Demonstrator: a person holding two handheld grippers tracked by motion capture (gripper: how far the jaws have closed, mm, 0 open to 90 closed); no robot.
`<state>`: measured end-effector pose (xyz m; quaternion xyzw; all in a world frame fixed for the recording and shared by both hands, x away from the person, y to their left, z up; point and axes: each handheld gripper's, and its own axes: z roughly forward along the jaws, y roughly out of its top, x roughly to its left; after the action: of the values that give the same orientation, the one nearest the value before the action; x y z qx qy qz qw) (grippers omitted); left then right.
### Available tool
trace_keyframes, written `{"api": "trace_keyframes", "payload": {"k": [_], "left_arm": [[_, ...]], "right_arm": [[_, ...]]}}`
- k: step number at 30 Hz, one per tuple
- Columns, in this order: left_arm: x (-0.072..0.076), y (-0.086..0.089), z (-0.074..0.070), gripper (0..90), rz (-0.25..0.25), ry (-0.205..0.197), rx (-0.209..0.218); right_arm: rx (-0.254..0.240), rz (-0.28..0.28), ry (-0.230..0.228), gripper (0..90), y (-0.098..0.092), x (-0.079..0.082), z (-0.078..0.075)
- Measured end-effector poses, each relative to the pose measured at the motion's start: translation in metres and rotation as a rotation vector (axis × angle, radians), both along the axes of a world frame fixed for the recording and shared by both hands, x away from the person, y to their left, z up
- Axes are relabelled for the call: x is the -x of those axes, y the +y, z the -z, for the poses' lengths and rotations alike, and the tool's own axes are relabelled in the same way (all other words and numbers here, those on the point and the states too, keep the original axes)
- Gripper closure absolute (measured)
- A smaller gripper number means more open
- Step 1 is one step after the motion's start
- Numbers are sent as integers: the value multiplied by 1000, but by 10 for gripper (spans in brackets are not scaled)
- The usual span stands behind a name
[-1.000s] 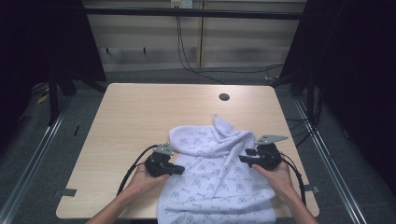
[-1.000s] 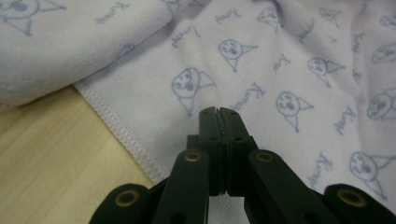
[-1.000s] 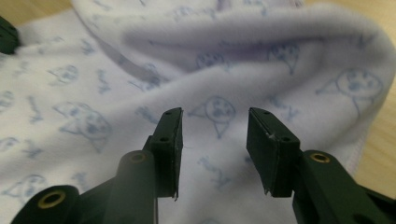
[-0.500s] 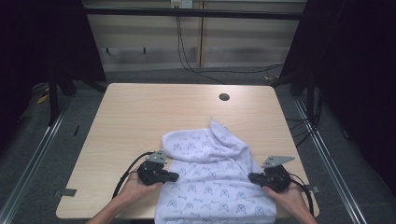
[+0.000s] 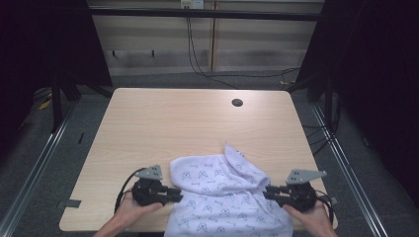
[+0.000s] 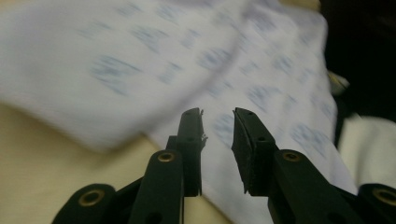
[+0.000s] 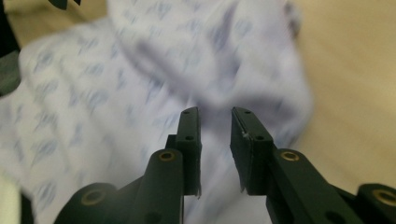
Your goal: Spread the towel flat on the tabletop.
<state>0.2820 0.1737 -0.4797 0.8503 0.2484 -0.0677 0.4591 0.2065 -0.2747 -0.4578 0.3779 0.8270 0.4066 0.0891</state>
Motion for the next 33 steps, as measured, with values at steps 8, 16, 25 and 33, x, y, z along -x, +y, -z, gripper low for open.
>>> {"api": "trace_keyframes", "payload": {"k": [8, 16, 25, 33], "left_arm": [[-63, 18, 5, 547, -223, 7, 43], [-71, -2, 23, 618, -143, 24, -24], [-32, -18, -17, 853, -55, -150, 120], [31, -80, 7, 836, 276, -142, -97]], "right_arm": [[11, 25, -18, 601, 40, -105, -5], [-26, 17, 42, 647, 79, -158, 21], [-101, -7, -52, 890, 61, -114, -10], [-83, 46, -42, 890, 4, -32, -11]]}}
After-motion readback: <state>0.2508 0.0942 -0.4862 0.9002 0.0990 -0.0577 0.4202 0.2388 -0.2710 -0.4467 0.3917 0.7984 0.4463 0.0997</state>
